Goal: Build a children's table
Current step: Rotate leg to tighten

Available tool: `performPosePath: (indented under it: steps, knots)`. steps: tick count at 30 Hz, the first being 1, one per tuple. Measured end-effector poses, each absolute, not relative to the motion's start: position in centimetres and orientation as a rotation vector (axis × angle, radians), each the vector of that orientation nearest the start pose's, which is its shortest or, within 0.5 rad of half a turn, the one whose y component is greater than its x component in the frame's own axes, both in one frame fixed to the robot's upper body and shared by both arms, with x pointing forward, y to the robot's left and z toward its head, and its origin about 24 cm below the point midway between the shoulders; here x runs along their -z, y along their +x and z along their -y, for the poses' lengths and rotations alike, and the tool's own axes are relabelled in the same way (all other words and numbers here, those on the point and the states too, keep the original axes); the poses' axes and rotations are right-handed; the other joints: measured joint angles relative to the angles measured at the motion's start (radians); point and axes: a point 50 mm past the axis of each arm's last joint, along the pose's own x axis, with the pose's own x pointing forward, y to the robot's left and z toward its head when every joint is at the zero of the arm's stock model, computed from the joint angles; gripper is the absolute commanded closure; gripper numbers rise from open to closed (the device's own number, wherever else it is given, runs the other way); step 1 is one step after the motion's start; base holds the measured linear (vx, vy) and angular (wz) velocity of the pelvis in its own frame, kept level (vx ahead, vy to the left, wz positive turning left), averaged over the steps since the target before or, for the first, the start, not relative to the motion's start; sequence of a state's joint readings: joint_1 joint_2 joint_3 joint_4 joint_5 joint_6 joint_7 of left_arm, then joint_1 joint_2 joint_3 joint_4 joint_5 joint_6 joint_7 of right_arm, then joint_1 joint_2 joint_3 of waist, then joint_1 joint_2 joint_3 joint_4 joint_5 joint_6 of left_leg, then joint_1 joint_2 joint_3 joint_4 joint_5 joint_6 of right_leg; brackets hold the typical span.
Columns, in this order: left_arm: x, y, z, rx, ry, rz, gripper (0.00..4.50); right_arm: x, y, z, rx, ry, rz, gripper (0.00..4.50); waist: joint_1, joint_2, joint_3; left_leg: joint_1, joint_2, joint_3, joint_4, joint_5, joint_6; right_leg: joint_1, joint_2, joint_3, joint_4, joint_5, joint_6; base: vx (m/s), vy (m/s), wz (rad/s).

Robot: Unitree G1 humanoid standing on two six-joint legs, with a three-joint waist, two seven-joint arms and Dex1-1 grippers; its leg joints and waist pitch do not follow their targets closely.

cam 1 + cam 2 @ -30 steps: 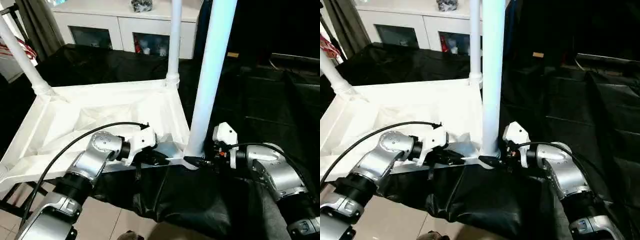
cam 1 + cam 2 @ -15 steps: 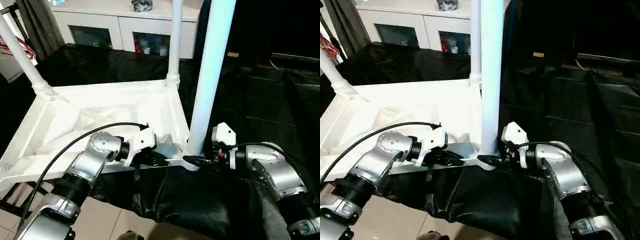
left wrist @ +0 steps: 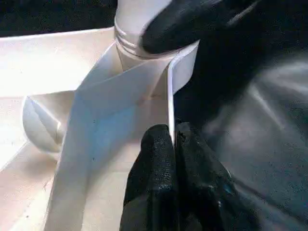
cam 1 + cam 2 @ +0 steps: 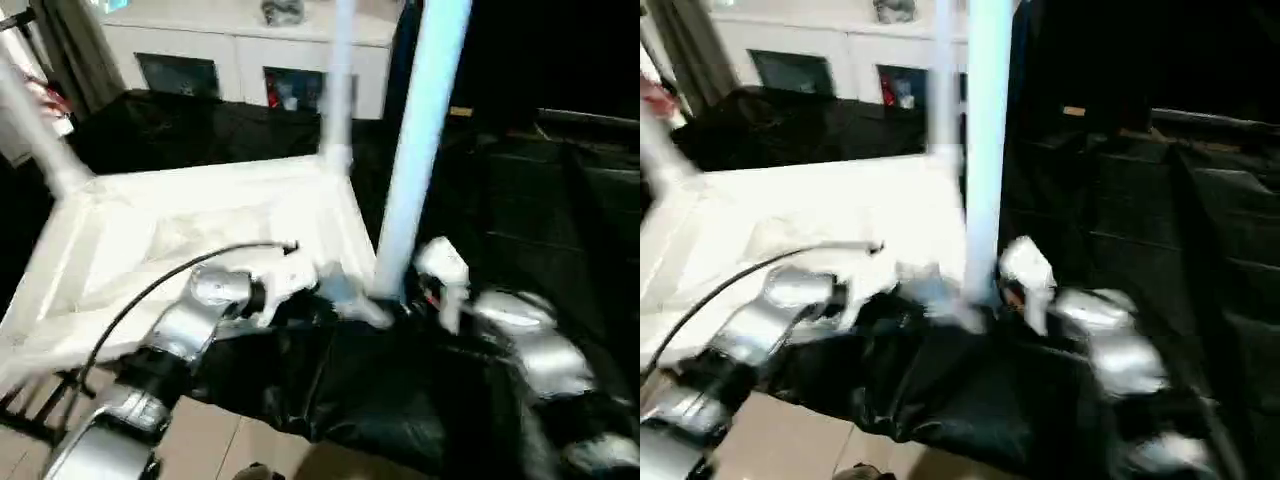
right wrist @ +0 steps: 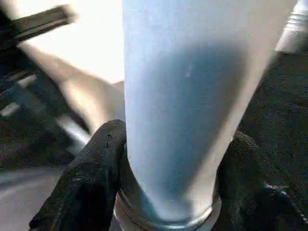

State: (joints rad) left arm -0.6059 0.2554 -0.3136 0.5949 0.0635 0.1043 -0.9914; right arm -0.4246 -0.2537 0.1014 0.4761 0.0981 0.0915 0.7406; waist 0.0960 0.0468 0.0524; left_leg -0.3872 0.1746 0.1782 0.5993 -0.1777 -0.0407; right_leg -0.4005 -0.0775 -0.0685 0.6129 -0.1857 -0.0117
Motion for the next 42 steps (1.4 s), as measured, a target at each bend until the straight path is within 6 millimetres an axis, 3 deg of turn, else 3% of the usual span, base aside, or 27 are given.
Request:
performPosePath:
  steps: [9,10,14,15,20,35,42]
  knots:
    - [-4.8,34.3,-6.3,1.008,0.389,-0.369,4.50,-4.1,34.5,12.0,-0.429,-0.104,-0.232,2.02,-0.007,-0.001,-0.001,0.000,0.000,0.000,0.000,0.000,0.000,0.001,0.000,0.000,-0.001,0.002,-0.003,0.000,0.000,0.00]
    - [-4.9,34.4,-6.2,1.005,0.393,-0.366,4.50,-4.1,34.6,12.0,-0.421,-0.104,-0.228,1.32,-0.006,-0.001,-0.001,0.000,0.000,0.000,0.000,0.000,0.000,0.001,0.000,0.000,-0.001,0.002,-0.002,0.000,0.000,0.00]
    - [-4.9,34.4,-6.2,1.011,0.406,-0.356,4.50,-4.1,34.6,11.9,-0.437,-0.089,-0.223,1.30,-0.006,0.000,-0.001,0.000,0.000,0.000,0.000,0.000,0.000,0.001,0.000,0.000,-0.002,0.002,-0.002,0.000,0.000,0.00]
    - [-4.9,34.4,-6.3,1.017,0.409,-0.354,4.50,-4.1,34.5,12.0,-0.444,-0.085,-0.223,1.05,-0.006,0.000,-0.001,0.000,0.000,0.000,0.000,0.000,0.000,0.001,0.000,0.000,-0.002,0.002,-0.002,0.000,0.000,0.00]
    - [-4.9,34.2,-7.2,1.070,0.418,-0.349,4.50,-4.0,34.1,12.3,-0.547,-0.114,-0.209,0.53,-0.008,0.000,-0.001,0.000,0.000,0.000,-0.001,0.000,0.000,0.001,0.000,0.000,-0.002,0.002,-0.002,0.000,0.000,0.00]
    - [-5.0,31.3,-10.5,1.387,0.430,-0.351,4.50,-4.7,29.9,15.4,-1.098,-0.233,-0.258,0.53,0.018,0.000,0.000,-0.002,0.000,0.000,-0.002,0.000,0.000,-0.001,0.000,0.000,-0.002,0.001,-0.001,0.000,0.000,0.00]
    - [-5.1,30.4,-11.4,1.459,0.406,-0.378,4.50,-5.2,29.0,15.6,-1.213,-0.204,-0.269,1.15,0.020,0.000,0.000,-0.002,0.000,0.000,-0.002,0.000,0.000,-0.001,0.000,0.000,-0.002,0.001,-0.001,0.000,0.000,0.00]
